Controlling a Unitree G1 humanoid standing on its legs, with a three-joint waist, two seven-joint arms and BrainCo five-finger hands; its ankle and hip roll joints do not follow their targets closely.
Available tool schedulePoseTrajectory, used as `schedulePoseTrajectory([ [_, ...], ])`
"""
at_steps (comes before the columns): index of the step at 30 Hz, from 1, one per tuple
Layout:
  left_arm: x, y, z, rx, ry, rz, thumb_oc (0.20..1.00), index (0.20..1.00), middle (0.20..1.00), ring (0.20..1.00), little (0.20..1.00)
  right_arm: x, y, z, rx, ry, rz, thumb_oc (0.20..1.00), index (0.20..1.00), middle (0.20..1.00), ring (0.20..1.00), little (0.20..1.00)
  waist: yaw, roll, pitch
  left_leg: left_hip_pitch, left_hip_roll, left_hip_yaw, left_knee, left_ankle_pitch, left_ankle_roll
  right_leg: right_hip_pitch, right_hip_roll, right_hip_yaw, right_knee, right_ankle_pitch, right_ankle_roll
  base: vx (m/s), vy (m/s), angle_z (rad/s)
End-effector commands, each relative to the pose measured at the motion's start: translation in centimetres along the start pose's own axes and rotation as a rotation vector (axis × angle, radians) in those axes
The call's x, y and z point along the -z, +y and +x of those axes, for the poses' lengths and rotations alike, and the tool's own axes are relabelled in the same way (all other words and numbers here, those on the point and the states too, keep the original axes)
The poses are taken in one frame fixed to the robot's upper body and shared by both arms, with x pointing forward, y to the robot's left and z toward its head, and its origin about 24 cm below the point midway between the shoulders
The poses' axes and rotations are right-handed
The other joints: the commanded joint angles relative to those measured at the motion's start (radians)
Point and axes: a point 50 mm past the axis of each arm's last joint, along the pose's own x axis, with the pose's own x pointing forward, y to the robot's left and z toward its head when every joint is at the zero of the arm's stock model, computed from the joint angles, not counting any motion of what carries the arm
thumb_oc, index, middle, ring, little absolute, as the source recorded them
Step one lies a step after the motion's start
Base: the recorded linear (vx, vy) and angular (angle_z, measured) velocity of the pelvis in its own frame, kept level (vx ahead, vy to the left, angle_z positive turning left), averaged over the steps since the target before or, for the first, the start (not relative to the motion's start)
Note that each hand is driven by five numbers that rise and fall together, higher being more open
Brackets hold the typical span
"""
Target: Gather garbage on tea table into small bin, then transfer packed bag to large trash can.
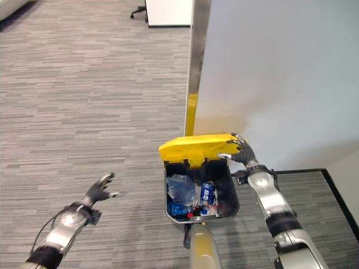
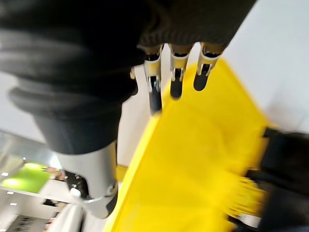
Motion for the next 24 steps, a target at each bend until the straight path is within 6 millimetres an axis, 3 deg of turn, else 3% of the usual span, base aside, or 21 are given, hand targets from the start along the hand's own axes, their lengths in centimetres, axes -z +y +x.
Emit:
schedulePoseTrajectory([
  [1, 1.1, 1.0, -1.6, -0.019, 0.004, -0.013, 1.000, 1.000, 1.000, 1.000, 1.000, 0.9, 1.1, -2.1, -0.098, -0.034, -0.114, 1.000, 1.000, 1.000, 1.000, 1.000, 0.025, 0.025, -0.038, -0.031, -0.026, 0.019, -0.038, 0.011, 0.037, -0.098, -0.048, -0.020, 0.040, 0.062, 0.107, -0.29, 0.067, -0.60],
  [2, 1.2, 1.0, -1.7, -0.019, 0.005, -0.013, 1.000, 1.000, 1.000, 1.000, 1.000, 0.9, 1.1, -2.1, -0.098, -0.033, -0.114, 1.000, 1.000, 1.000, 1.000, 1.000, 0.026, 0.021, -0.042, -0.033, -0.030, 0.020, -0.041, 0.014, 0.037, -0.103, -0.051, -0.018, 0.042, 0.063, 0.107, -0.38, 0.090, -0.45],
  [3, 1.9, 1.2, -2.2, -0.031, 0.028, -0.018, 1.000, 1.000, 1.000, 1.000, 1.000, 2.3, 1.2, -3.1, -0.114, 0.012, -0.134, 1.000, 1.000, 1.000, 1.000, 1.000, 0.030, 0.035, -0.046, -0.048, -0.024, 0.025, -0.064, 0.036, 0.047, -0.088, -0.039, 0.005, 0.116, 0.041, 0.095, -0.22, 0.026, -0.16],
  [5, 3.6, 1.6, -3.3, -0.061, 0.082, -0.032, 1.000, 1.000, 1.000, 1.000, 1.000, 6.6, 1.9, -5.9, -0.158, 0.169, -0.175, 1.000, 1.000, 1.000, 1.000, 1.000, 0.046, 0.065, -0.071, -0.100, 0.001, 0.030, -0.125, 0.105, 0.056, -0.034, -0.005, 0.076, 0.317, -0.050, 0.077, -0.29, -0.014, -0.22],
  [6, 3.6, 1.6, -3.3, -0.061, 0.082, -0.031, 1.000, 1.000, 1.000, 1.000, 1.000, 6.6, 2.0, -5.9, -0.159, 0.170, -0.175, 1.000, 1.000, 1.000, 1.000, 1.000, 0.046, 0.064, -0.074, -0.103, 0.000, 0.031, -0.126, 0.108, 0.056, -0.037, -0.005, 0.077, 0.316, -0.047, 0.076, -0.19, -0.127, -0.08],
  [7, 4.2, 1.9, -3.5, -0.087, 0.108, -0.029, 1.000, 1.000, 1.000, 1.000, 1.000, 8.4, 2.1, -7.0, -0.162, 0.247, -0.178, 1.000, 1.000, 1.000, 1.000, 1.000, 0.058, 0.056, -0.078, -0.120, 0.007, 0.040, -0.130, 0.118, 0.040, 0.017, -0.008, 0.090, 0.272, -0.061, 0.083, -0.12, -0.263, -0.35],
  [8, 3.6, 1.8, -3.3, -0.072, 0.083, -0.015, 1.000, 1.000, 1.000, 1.000, 1.000, 9.4, 2.2, -7.6, -0.173, 0.292, -0.188, 1.000, 1.000, 1.000, 1.000, 1.000, 0.075, 0.032, -0.103, -0.156, 0.011, 0.024, -0.145, 0.136, 0.020, 0.140, 0.027, 0.091, 0.110, -0.138, 0.068, -0.12, -0.263, -0.32],
  [9, 3.6, 1.9, -3.3, -0.072, 0.083, -0.014, 1.000, 1.000, 1.000, 1.000, 1.000, 9.4, 2.2, -7.6, -0.173, 0.292, -0.187, 1.000, 1.000, 1.000, 1.000, 1.000, 0.075, 0.033, -0.104, -0.157, 0.012, 0.023, -0.146, 0.139, 0.019, 0.141, 0.029, 0.089, 0.103, -0.133, 0.067, -0.09, -0.253, -0.39],
  [13, 3.6, 1.0, -3.0, -0.063, 0.080, -0.083, 1.000, 1.000, 1.000, 1.000, 1.000, 10.9, 2.0, -8.4, -0.189, 0.365, -0.193, 1.000, 1.000, 1.000, 1.000, 1.000, 0.087, 0.011, -0.140, -0.207, 0.048, 0.056, -0.158, 0.189, -0.020, 0.213, 0.097, 0.135, -0.138, -0.127, 0.056, -0.08, -0.197, -0.25],
  [24, 5.6, -0.4, -3.9, -0.007, 0.157, -0.084, 1.000, 1.000, 1.000, 1.000, 1.000, 12.1, 0.3, -9.4, -0.142, 0.427, -0.188, 1.000, 1.000, 1.000, 1.000, 1.000, 0.076, 0.031, -0.161, -0.176, 0.080, 0.076, -0.218, 0.242, -0.062, 0.321, 0.114, 0.109, -0.319, -0.088, 0.040, 0.01, -0.079, -0.06],
])
